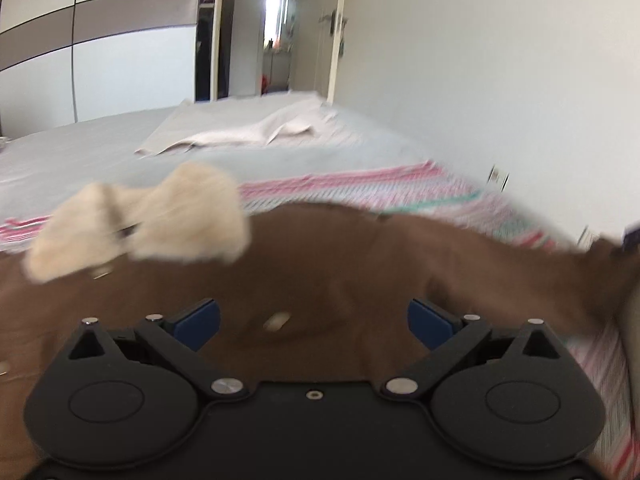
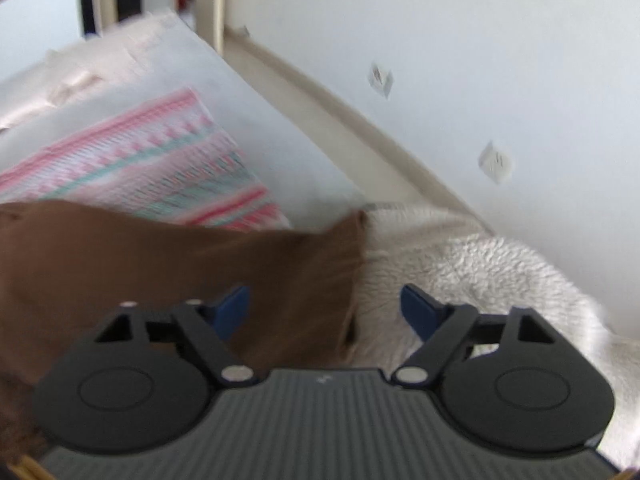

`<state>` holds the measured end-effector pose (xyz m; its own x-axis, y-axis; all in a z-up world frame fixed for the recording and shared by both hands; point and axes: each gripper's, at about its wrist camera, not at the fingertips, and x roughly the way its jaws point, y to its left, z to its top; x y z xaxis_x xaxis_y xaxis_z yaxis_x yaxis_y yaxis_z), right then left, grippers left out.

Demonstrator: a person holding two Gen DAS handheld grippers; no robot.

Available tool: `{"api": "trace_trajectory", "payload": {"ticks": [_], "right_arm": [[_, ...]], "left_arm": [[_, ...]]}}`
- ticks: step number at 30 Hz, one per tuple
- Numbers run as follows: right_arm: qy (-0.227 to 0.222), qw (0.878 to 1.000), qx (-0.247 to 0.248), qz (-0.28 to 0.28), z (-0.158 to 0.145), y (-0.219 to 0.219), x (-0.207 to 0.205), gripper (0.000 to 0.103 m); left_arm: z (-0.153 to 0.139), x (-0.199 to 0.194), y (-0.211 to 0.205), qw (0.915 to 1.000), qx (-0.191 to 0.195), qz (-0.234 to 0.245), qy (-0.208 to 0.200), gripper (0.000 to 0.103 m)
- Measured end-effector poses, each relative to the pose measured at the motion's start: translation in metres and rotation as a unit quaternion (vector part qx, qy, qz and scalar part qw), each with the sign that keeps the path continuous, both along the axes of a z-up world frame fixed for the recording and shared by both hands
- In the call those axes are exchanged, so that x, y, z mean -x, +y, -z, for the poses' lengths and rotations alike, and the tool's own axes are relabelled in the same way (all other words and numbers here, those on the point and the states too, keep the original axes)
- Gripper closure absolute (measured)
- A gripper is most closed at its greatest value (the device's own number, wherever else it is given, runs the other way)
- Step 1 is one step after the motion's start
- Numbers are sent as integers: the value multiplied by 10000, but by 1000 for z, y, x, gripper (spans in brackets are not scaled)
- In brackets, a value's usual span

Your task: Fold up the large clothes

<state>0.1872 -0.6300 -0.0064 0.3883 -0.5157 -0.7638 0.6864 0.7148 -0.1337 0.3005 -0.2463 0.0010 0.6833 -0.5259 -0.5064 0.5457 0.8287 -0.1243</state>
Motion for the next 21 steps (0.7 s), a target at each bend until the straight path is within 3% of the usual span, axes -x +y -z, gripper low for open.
{"api": "trace_trajectory", "payload": {"ticks": [1, 3, 5, 6, 8, 11, 13, 15, 17, 19, 20, 21], "right_arm": [[104, 9999, -69, 42, 10, -6, -5, 36], [230, 9997, 109, -62, 22, -6, -10, 90], [-165, 9993, 38, -343, 16, 1, -11, 98], [-443, 9977, 152, -494, 6, 7, -7, 98], [-738, 9923, 811, -578, -15, 17, 3, 98], [-567, 9887, 1349, -338, -25, 12, 12, 98], [-148, 9907, 1331, -260, -9, 6, 4, 98], [440, 9902, 1298, -253, 17, 5, -8, 96], [635, 9877, 1425, -132, 24, 10, -14, 91], [592, 9843, 1661, 29, 15, 19, -15, 70], [555, 9821, 1797, 62, 9, 23, -14, 48], [465, 9803, 1918, 8, 1, 33, -13, 37]], "left_arm": [[4, -7, -12, 9999, 107, 62, -3, 22], [13, -21, -31, 9994, 299, 161, 66, 39], [21, -36, -48, 9984, 474, 248, 160, 61], [23, -42, -53, 9975, 627, 247, 210, 65], [30, -54, -64, 9925, 1063, 387, 455, 70], [56, -61, -89, 9780, 1471, 934, 1150, 70], [78, -53, -109, 9812, 1123, 1085, 1136, 72], [74, -51, -113, 9837, 1015, 1037, 1057, 69], [71, -48, -115, 9860, 898, 1036, 946, 67], [63, -43, -110, 9854, 958, 1091, 891, 57], [57, -41, -105, 9842, 1008, 1111, 937, 43], [51, -41, -100, 9838, 1027, 1095, 983, 36]]}}
